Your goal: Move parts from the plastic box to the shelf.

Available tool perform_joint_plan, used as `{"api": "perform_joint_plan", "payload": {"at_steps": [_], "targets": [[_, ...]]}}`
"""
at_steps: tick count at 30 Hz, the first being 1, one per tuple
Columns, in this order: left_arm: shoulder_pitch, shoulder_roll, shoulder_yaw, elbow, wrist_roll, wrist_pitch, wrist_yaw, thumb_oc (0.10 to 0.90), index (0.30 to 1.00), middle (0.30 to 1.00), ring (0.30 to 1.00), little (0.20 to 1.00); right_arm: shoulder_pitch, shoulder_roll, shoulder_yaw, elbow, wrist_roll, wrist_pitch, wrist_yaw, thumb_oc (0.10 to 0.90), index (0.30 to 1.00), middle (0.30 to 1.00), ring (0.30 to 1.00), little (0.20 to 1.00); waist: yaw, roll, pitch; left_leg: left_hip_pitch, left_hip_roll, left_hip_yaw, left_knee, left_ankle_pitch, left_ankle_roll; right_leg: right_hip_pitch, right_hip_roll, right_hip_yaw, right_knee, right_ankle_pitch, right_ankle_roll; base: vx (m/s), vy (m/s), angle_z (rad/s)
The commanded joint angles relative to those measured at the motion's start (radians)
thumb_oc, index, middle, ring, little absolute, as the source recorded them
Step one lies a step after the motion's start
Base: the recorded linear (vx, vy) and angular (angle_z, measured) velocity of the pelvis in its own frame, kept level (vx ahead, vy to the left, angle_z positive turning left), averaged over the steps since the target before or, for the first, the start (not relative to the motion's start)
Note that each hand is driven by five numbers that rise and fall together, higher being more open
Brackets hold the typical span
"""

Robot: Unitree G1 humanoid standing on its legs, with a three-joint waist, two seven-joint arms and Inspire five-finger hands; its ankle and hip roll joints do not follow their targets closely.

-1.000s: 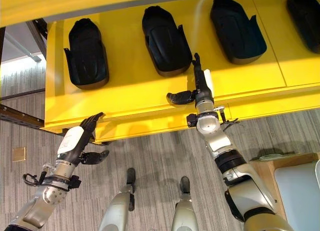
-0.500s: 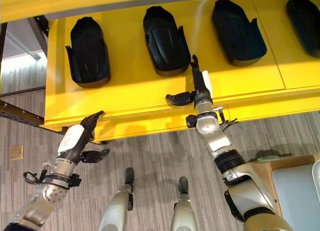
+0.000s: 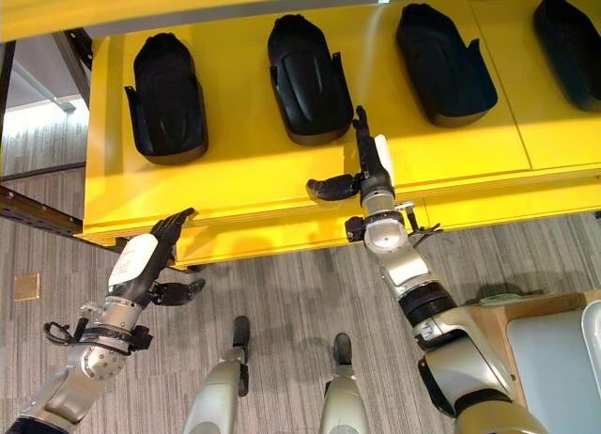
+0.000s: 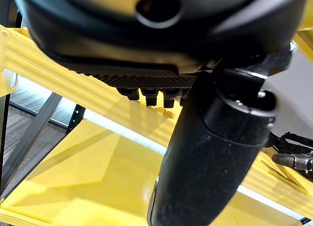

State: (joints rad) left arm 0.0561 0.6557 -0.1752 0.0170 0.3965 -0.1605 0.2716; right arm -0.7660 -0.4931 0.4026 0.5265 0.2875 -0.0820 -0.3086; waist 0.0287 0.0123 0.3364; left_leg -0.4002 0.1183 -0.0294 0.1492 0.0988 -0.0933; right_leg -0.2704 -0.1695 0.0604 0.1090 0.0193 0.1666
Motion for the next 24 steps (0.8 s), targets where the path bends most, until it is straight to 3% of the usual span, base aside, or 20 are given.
{"api": "perform_joint_plan", "payload": {"at_steps": [1,11,20,24], "targets": [[0.065,0.052,-0.001,0.03,-0.043,0.02,-0.014,0.9,1.0,1.0,1.0,1.0,-0.099,-0.006,-0.028,-0.016,0.011,-0.081,-0.013,0.9,1.0,1.0,1.0,1.0,0.009,-0.05,-0.054,0.025,0.006,-0.002,0.048,-0.087,0.04,-0.085,-0.007,0.015,0.119,-0.055,-0.061,0.0,0.0,0.0],[0.064,0.047,0.004,0.036,-0.035,0.022,-0.008,0.9,1.0,1.0,1.0,1.0,-0.076,-0.037,-0.073,-0.082,-0.03,-0.085,-0.053,0.9,1.0,1.0,1.0,1.0,0.002,-0.051,-0.061,0.033,0.009,-0.001,0.045,-0.089,0.04,-0.087,-0.003,0.02,0.122,-0.057,-0.062,0.0,0.0,0.0],[0.054,0.041,0.007,0.04,-0.012,0.021,-0.003,0.9,1.0,1.0,1.0,1.0,-0.002,-0.064,-0.163,-0.299,-0.199,-0.096,-0.145,0.9,1.0,1.0,1.0,1.0,-0.011,-0.051,-0.079,0.062,0.018,-0.004,0.038,-0.093,0.04,-0.06,0.004,0.02,0.119,-0.064,-0.059,0.0,0.0,0.0],[0.053,0.04,0.004,0.042,-0.009,0.018,-0.004,0.9,1.0,1.0,1.0,1.0,0.022,-0.057,-0.171,-0.332,-0.218,-0.096,-0.146,0.9,1.0,1.0,1.0,1.0,-0.012,-0.052,-0.086,0.077,0.021,-0.006,0.032,-0.094,0.039,-0.046,0.004,0.018,0.115,-0.064,-0.059,0.0,0.0,0.0]]}}
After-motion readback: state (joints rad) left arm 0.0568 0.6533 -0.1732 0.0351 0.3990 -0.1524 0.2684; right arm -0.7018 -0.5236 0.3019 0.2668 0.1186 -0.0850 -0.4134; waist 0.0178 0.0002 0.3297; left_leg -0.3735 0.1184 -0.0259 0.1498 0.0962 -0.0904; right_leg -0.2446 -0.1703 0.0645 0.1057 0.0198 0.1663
